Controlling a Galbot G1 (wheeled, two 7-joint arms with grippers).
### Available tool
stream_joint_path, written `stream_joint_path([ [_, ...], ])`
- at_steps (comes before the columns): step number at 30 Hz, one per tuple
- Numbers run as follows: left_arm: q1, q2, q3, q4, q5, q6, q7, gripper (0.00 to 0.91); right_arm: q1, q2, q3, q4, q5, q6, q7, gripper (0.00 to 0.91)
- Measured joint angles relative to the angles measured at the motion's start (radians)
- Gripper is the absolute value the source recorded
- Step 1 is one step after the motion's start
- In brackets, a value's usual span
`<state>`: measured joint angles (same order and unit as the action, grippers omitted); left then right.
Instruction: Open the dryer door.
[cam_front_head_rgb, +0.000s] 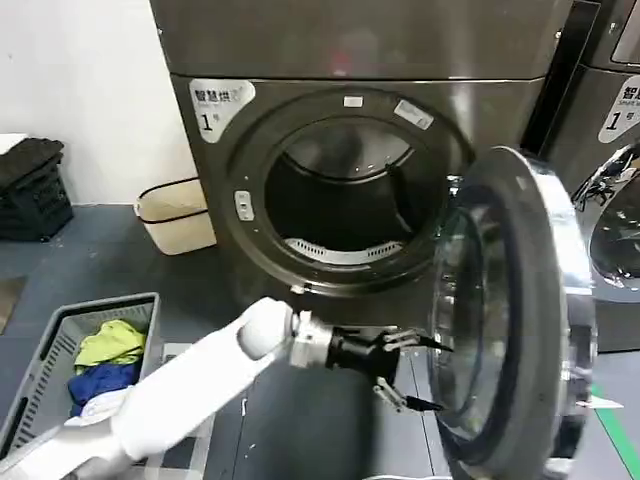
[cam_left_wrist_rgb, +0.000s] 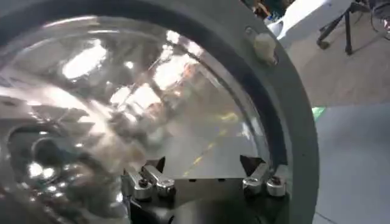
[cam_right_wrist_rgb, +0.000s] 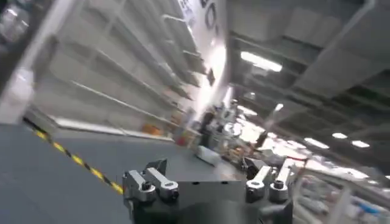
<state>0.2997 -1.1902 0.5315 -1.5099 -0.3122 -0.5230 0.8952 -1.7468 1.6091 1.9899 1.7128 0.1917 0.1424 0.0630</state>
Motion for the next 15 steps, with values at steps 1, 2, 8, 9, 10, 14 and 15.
stream_joint_path([
  [1,-0.008,-0.018,0.008,0.014,0.001,0.002,-0.002,0.907,0.000,0.000,0.007,0.000,0.000,0.001,0.001,0.907],
  [2,-0.015,-0.038,0.017,0.028,0.001,0.003,-0.003,0.907,0.000,0.000,0.014,0.000,0.000,0.002,0.001,0.907],
  [8,-0.054,-0.154,0.053,0.112,0.013,0.008,-0.020,0.907,0.002,0.000,0.039,0.015,-0.001,0.008,0.001,0.907],
  [9,-0.062,-0.175,0.059,0.127,0.015,0.008,-0.024,0.907,0.002,0.000,0.040,0.018,-0.001,0.009,0.001,0.907],
  [10,-0.067,-0.192,0.064,0.139,0.016,0.009,-0.029,0.907,0.002,0.000,0.040,0.021,-0.002,0.009,0.001,0.907],
  [14,-0.087,-0.260,0.086,0.185,0.025,0.014,-0.050,0.907,0.002,0.000,0.043,0.029,-0.003,0.022,0.001,0.907],
  [15,-0.096,-0.276,0.091,0.197,0.033,0.016,-0.060,0.907,0.002,0.000,0.044,0.032,-0.003,0.026,0.001,0.907],
])
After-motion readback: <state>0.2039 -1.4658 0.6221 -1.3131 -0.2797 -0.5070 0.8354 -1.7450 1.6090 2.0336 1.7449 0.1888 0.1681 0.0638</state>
